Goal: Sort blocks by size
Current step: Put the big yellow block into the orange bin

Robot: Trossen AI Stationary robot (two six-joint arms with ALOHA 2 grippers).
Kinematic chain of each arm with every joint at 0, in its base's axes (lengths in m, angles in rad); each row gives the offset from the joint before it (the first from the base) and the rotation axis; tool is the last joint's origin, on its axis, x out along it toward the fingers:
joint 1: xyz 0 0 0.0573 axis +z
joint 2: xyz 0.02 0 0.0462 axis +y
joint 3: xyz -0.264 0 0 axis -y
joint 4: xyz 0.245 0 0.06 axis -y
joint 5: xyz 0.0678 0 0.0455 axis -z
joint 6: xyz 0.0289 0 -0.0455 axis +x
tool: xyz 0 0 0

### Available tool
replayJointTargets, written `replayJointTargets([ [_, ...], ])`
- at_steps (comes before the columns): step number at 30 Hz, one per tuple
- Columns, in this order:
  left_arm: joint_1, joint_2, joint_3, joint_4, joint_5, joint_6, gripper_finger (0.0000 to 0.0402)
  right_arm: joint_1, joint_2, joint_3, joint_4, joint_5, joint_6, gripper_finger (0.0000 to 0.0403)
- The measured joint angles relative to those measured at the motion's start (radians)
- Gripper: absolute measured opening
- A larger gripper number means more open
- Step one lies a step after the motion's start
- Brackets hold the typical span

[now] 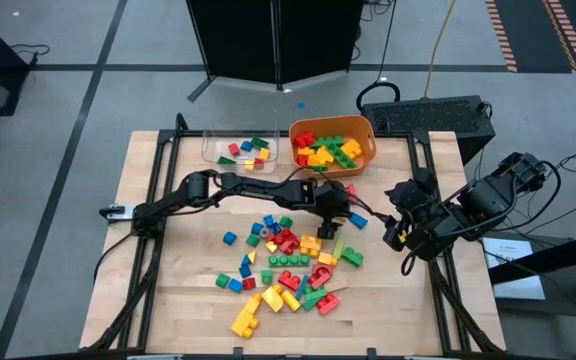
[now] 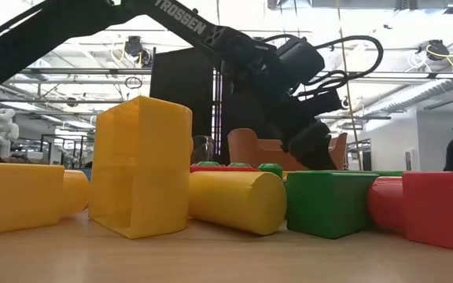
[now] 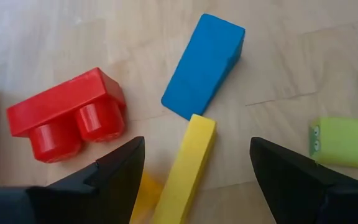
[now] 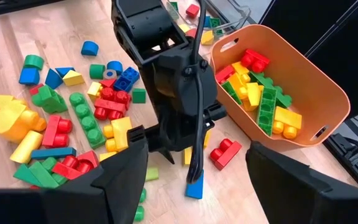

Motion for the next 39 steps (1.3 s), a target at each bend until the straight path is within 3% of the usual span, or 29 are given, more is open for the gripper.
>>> replayJointTargets([
  [6,-0.003,0.001,0.0,-0.014,0.012,0.0,0.0262,0.0,0.0,0.0,0.0,0.0,0.0,0.0265],
  [17,-0.01,0.031,0.0,-0.043,0.004,-0.01,0.0162,0.0,0.0,0.0,0.001,0.0,0.011,0.0265],
  [26,-0.018,0.018,0.0,-0.067,-0.004,-0.051,0.0051,0.0,0.0,0.0,0.001,0.0,0.011,0.0265],
  [32,-0.014,-0.025,-0.005,-0.089,-0.002,-0.13,0.0045,0.0,0.0,0.0,0.0,0.0,0.01,0.0265],
  [39,0.005,-0.134,0.09,-0.088,-0.04,-0.202,0.0045,0.0,0.0,0.0,0.0,0.0,0.002,0.0265],
])
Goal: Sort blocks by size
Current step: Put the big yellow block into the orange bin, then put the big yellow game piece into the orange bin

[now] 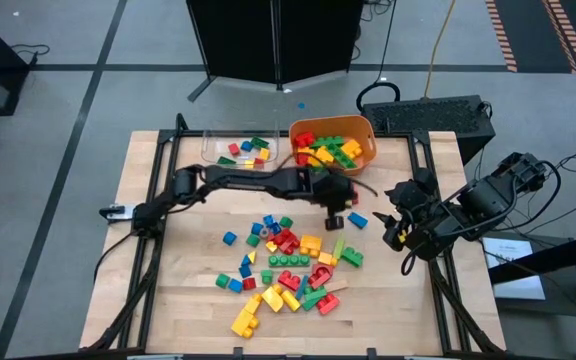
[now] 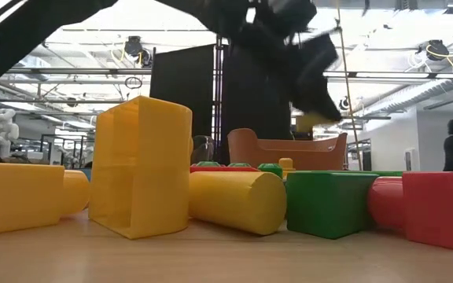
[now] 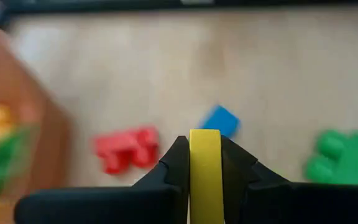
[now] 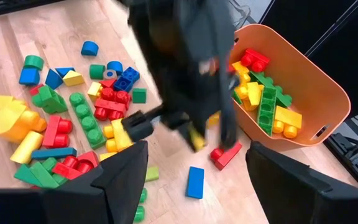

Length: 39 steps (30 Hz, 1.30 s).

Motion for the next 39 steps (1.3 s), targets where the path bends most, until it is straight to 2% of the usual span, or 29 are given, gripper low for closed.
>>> replayJointTargets([
  [5,0.049,-0.039,0.058,0.064,-0.213,0.03,0.0045,0.0,0.0,0.0,-0.001,0.005,-0.007,0.0265],
  [7,0.085,-0.041,0.077,0.075,-0.252,0.041,0.0045,0.0,0.0,0.0,-0.001,0.005,-0.01,0.0265],
  [12,0.185,-0.038,0.079,0.056,-0.25,-0.093,0.0045,0.0,0.0,0.0,-0.001,0.005,-0.009,0.0265],
  [16,0.266,-0.023,0.079,0.044,-0.201,-0.2,0.0045,0.0,0.0,0.0,0.0,0.005,-0.009,0.0265],
  [21,0.311,-0.003,0.078,-0.011,-0.157,-0.256,0.0046,0.0,0.0,0.0,-0.001,0.008,-0.01,0.0265],
  [24,0.315,0.009,0.079,-0.027,-0.153,-0.249,0.0085,0.0,0.0,0.0,-0.001,0.029,-0.01,0.0265],
  [29,0.304,0.011,0.079,-0.027,-0.149,-0.107,0.0181,0.0,0.0,0.0,-0.001,0.035,-0.022,0.0265],
  [32,0.289,0.011,0.079,-0.029,-0.146,-0.058,0.0224,0.0,0.0,0.0,-0.001,0.034,-0.022,0.0265],
  [36,0.26,-0.007,0.121,-0.072,-0.077,-0.031,0.0248,0.0,0.0,0.0,0.0,0.032,-0.019,0.0265],
  [39,0.214,-0.042,0.149,-0.083,0.012,0.086,0.025,0.0,0.0,0.0,-0.002,0.031,-0.019,0.0265],
])
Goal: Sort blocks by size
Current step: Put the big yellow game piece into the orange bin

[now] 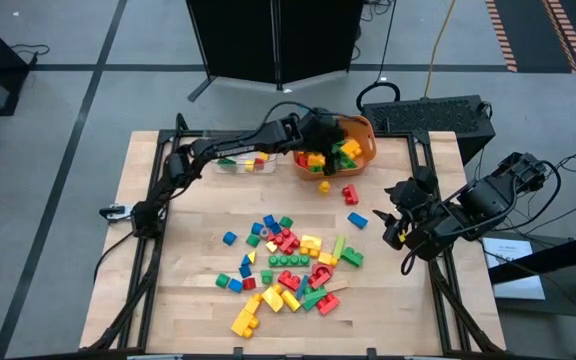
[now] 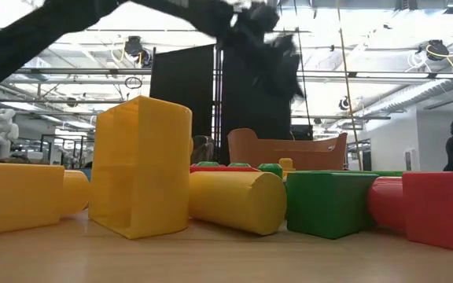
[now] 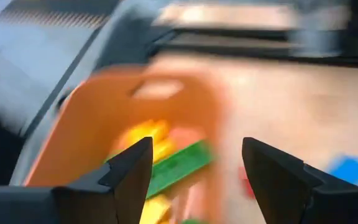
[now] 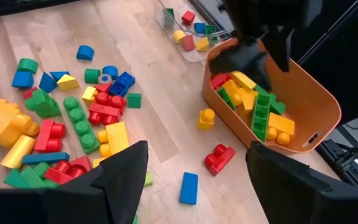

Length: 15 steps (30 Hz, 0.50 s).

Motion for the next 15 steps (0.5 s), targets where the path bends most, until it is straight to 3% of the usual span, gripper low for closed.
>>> replayJointTargets([
  [6,-0.095,-0.025,0.0,-0.129,0.081,0.251,0.0251,0.0,0.0,0.0,-0.001,-0.001,-0.002,0.0265],
  [15,-0.108,0.037,-0.04,-0.192,0.021,0.228,0.0252,0.0,0.0,0.0,-0.002,0.001,-0.005,0.0265],
])
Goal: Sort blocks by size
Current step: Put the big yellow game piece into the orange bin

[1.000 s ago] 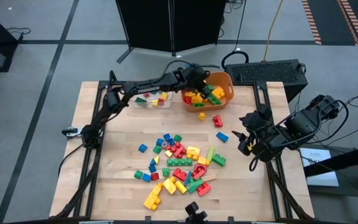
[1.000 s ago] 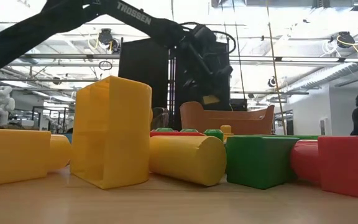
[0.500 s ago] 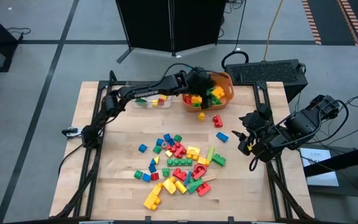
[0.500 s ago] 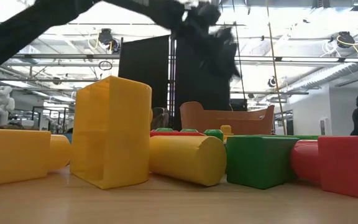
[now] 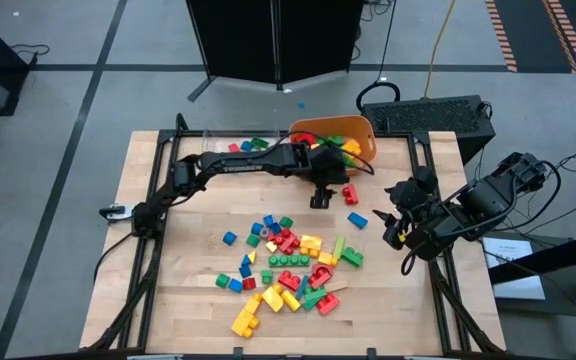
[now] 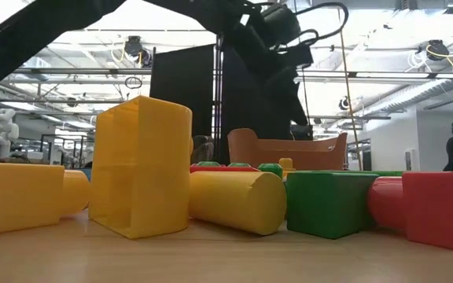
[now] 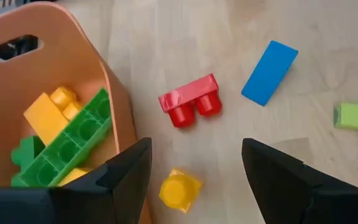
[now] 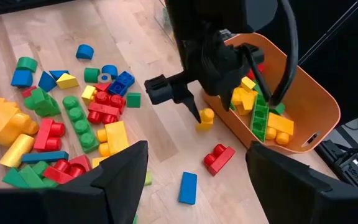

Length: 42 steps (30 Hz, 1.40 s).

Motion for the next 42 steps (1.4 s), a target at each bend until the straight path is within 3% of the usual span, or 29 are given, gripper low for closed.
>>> replayJointTargets([
  [22,0.001,0.073,-0.003,-0.057,-0.117,0.006,0.0252,0.0,0.0,-0.067,-0.004,-0.003,0.017,0.0265],
  [42,0.01,0.101,-0.004,-0.067,-0.097,-0.063,0.0251,0.0,0.0,-0.091,0.019,-0.01,0.043,0.0265],
])
